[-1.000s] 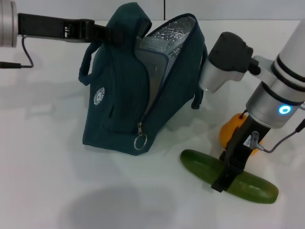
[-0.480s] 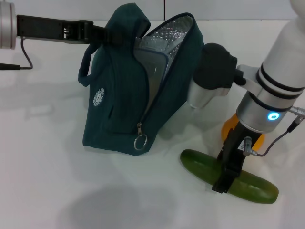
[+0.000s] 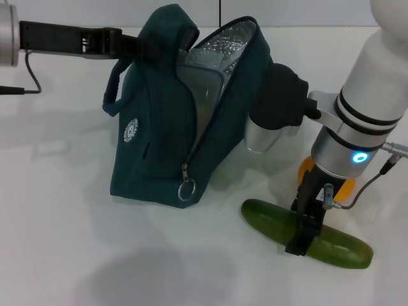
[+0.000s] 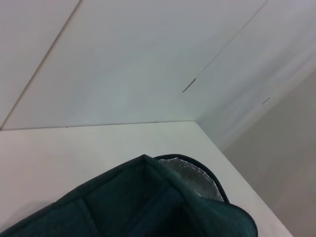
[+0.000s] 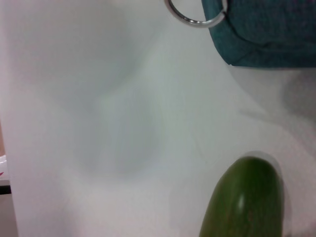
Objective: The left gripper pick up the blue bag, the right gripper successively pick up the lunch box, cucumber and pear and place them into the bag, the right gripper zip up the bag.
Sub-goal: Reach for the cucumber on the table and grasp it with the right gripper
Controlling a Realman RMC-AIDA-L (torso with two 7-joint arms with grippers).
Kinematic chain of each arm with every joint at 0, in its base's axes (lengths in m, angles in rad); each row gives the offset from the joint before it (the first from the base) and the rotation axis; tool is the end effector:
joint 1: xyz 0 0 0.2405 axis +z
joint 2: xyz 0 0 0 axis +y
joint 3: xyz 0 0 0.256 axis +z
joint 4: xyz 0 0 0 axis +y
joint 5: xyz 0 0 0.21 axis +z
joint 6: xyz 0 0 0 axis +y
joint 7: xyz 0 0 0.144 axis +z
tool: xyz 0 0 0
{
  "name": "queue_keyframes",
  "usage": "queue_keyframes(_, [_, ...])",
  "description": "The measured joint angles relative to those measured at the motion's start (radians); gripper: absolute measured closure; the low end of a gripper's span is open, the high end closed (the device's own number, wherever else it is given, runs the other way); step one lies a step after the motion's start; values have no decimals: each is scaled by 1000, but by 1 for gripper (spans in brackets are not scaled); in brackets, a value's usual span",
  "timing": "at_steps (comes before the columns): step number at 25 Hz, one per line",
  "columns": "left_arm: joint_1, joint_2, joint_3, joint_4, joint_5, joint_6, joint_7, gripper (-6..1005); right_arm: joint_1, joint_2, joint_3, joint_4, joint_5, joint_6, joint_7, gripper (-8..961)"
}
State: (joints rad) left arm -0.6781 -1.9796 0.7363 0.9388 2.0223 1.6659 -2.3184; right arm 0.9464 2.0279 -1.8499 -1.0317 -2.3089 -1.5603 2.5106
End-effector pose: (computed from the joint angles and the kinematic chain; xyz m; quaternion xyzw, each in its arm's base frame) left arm -0.1918 0.3820 0.0757 -0.8666 -0.4436 -0.2204 0.0605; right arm 0.1201 0.3332 -0.0816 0.9417 -0.1386 0.3063 0.0109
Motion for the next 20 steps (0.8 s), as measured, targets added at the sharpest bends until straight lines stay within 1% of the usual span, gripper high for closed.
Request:
queue_keyframes(12, [4, 2, 0, 0, -3, -2, 1, 948, 11, 0, -36, -3, -1, 4, 17, 115])
queue_keyframes(18, [6, 4, 0, 0, -4, -2, 1, 948, 12, 0, -38, -4, -1, 5, 17, 135])
queue_keyframes(20, [6, 4, 0, 0, -4, -2, 1, 948, 12, 0, -37, -3, -1, 5, 17, 307])
